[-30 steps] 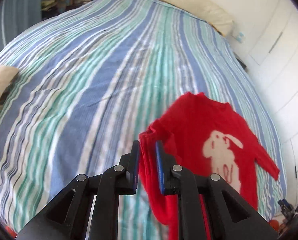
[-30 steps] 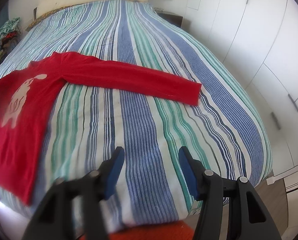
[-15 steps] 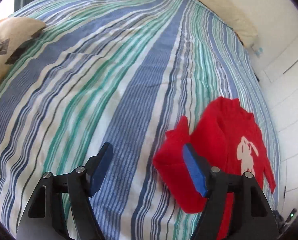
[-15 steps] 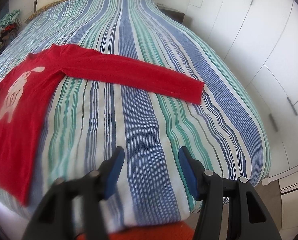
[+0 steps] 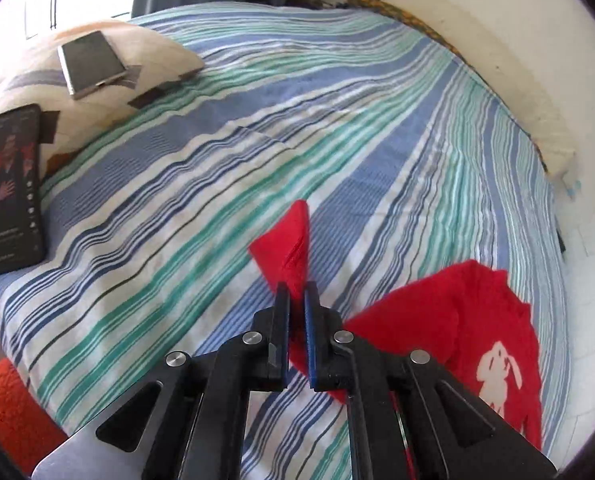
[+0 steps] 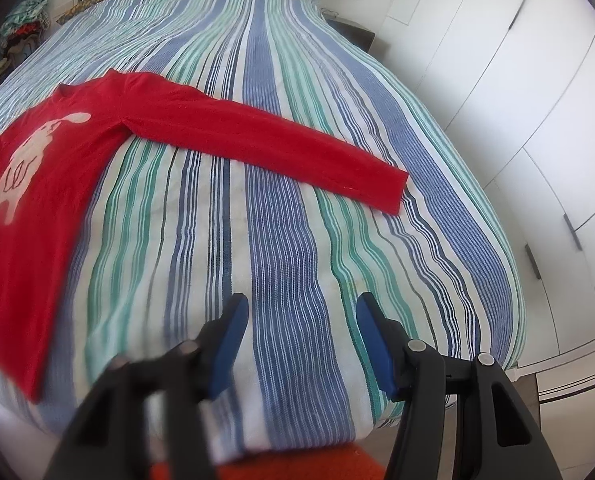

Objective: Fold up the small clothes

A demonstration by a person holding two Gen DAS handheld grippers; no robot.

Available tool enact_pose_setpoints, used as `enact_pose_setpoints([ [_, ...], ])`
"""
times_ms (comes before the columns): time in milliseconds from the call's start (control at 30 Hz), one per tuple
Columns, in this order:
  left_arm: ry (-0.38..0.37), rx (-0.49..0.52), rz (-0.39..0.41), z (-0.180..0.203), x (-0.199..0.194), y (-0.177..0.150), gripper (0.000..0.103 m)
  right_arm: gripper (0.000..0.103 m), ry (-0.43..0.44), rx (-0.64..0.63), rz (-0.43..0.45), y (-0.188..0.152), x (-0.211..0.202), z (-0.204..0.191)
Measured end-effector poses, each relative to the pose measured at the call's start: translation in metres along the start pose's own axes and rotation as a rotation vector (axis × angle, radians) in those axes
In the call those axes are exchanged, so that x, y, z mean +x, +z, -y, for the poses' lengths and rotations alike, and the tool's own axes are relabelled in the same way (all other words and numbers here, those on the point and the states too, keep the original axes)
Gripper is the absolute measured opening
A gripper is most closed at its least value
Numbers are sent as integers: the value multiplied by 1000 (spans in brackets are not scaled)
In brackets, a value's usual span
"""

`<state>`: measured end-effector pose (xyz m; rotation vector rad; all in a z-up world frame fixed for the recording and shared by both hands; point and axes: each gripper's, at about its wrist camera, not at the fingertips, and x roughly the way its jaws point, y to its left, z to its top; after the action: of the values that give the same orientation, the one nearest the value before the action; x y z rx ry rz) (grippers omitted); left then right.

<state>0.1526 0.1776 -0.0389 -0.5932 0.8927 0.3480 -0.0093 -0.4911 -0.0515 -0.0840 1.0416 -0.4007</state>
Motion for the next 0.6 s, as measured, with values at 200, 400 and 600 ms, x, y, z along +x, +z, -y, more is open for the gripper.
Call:
enact_pose_setpoints([
  [200,107,25,50,-37,-12,19,57,56,12,-11,2,2,1,-3],
  [400,43,99,-120,-66,33,40,59,56,1,-1,11,0,-2,-1],
  [600,16,156,-241,-74,81,17,53,56,-6,-16,4,2,0,-5],
])
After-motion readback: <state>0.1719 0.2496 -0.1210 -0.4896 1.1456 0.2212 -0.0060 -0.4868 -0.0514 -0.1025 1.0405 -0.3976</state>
